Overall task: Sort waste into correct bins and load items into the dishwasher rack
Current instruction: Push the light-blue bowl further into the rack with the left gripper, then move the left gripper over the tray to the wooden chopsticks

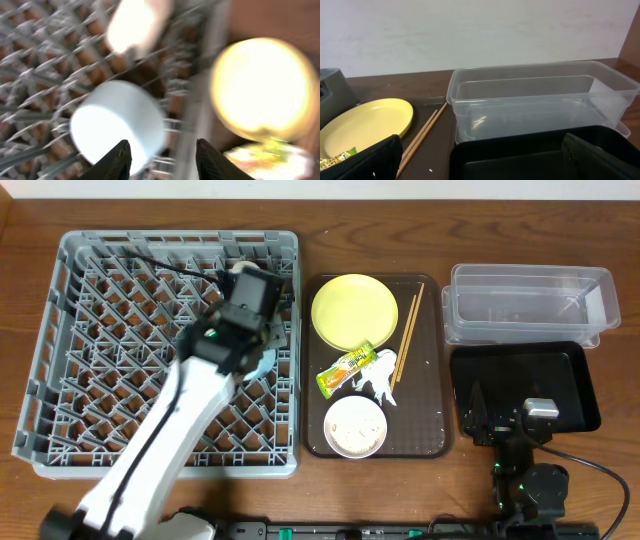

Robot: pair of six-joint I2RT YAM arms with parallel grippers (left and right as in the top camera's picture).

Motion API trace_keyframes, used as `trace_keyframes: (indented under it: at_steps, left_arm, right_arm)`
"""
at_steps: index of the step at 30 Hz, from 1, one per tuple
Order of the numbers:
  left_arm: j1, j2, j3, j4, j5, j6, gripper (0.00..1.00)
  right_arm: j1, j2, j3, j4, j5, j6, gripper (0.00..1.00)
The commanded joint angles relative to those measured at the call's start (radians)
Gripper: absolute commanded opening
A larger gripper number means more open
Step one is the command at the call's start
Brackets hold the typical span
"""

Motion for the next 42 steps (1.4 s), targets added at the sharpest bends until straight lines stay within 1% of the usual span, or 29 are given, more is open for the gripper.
trace_keyframes:
  at_steps: [1, 3, 7, 10, 16, 20, 21, 23, 31, 36, 39, 42]
  left_arm:
    - [-0.014, -0.064, 0.033, 0.002, 0.201, 0.01, 0.49]
    - [-0.039, -0.062, 0.032, 0.002, 0.232, 0.013, 0.5]
    - [-0.109, -0.027, 0.031, 0.008, 0.232, 0.013, 0.51]
    - [-0.165, 0.03, 0.031, 0.048, 0.232, 0.013, 0.51]
    - [-0.267, 0.191, 0.031, 0.2, 0.232, 0.014, 0.5]
    - [-0.321, 0.283, 0.031, 0.312, 0.232, 0.047, 0.5]
    - [-0.335, 0.304, 0.031, 0.342, 0.232, 0.047, 0.46]
    - [-0.358, 0.333, 0.031, 0.388, 0.232, 0.047, 0.44]
    - [-0.448, 0.437, 0.031, 0.523, 0.224, 0.058, 0.43]
    - [-0.462, 0.475, 0.031, 0.549, 0.224, 0.059, 0.41]
    - [-0.461, 0.475, 0.032, 0.548, 0.212, 0.089, 0.41]
    - [-0.455, 0.472, 0.057, 0.521, 0.206, 0.092, 0.41]
  right_arm:
    - [-0.004, -0.001, -0.002, -0.002, 0.013, 0.012, 0.99]
    - [-0.004, -0.001, -0.002, -0.002, 0.013, 0.012, 0.99]
    - [-0.004, -0.001, -0.002, -0.002, 0.013, 0.012, 0.99]
    - [-0.004, -0.001, -0.002, -0.002, 0.013, 0.012, 0.99]
    - [-0.004, -0.001, -0.002, -0.002, 0.013, 0.012, 0.99]
    - [-0.004, -0.001, -0.002, -0.002, 0.013, 0.012, 0.99]
    - [-0.004, -0.001, -0.002, -0.002, 0.013, 0.012, 0.99]
    - [-0.004, -0.001, -0.002, -0.002, 0.013, 0.012, 0.99]
    - [-0.004, -0.001, -0.002, -0.002, 0.013, 0.012, 0.99]
    - [-0.004, -0.001, -0.002, -0.002, 0.013, 0.012, 0.99]
    - [-0.004, -0.001, -0.002, -0.002, 0.013, 0.012, 0.99]
    - [-0.004, -0.001, -0.002, -0.002, 0.013, 0.012, 0.99]
